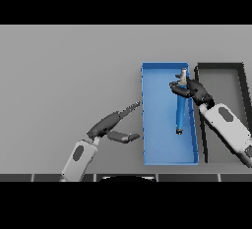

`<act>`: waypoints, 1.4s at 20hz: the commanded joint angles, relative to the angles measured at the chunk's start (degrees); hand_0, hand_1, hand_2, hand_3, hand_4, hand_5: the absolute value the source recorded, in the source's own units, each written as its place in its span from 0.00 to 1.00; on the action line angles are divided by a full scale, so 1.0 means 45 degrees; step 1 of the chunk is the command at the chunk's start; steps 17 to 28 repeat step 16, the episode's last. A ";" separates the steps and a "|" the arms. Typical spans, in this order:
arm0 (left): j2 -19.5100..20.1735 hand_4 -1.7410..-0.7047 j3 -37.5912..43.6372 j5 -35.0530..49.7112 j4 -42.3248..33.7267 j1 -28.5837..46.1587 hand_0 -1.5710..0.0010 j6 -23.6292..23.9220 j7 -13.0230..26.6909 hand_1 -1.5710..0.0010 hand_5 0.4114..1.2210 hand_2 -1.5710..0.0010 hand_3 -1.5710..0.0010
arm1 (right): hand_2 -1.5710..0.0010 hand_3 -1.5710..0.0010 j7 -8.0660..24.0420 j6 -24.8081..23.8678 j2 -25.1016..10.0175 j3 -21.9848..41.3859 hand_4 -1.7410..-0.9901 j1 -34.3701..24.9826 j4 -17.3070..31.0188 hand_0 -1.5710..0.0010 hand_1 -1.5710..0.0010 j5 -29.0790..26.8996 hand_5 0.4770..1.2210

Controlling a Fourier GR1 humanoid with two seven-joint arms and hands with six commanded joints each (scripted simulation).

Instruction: Pick up the blue pipe and place it into the blue bin.

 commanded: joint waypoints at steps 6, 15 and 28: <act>0.0116 0.78 0.0140 0.0093 -0.0022 -0.0065 1.00 -0.0045 0.0089 1.00 0.10 1.00 1.00 | 0.96 0.99 -0.0003 0.0828 -0.0306 0.1198 0.77 -0.0529 0.0258 0.95 0.96 0.0261 0.40; 0.0336 0.78 0.0141 0.0169 -0.0411 0.0273 1.00 -0.0093 -0.0075 1.00 0.11 1.00 1.00 | 0.99 1.00 -0.0174 0.1734 -0.0624 0.1677 0.87 -0.0694 0.0056 0.99 0.99 0.0596 0.32; 0.0311 0.78 0.0132 0.0128 -0.0405 0.0192 1.00 -0.0069 0.0033 1.00 0.10 1.00 1.00 | 0.99 1.00 -0.0240 0.1767 -0.0480 0.1701 0.87 -0.0718 0.0209 0.99 0.99 0.0607 0.32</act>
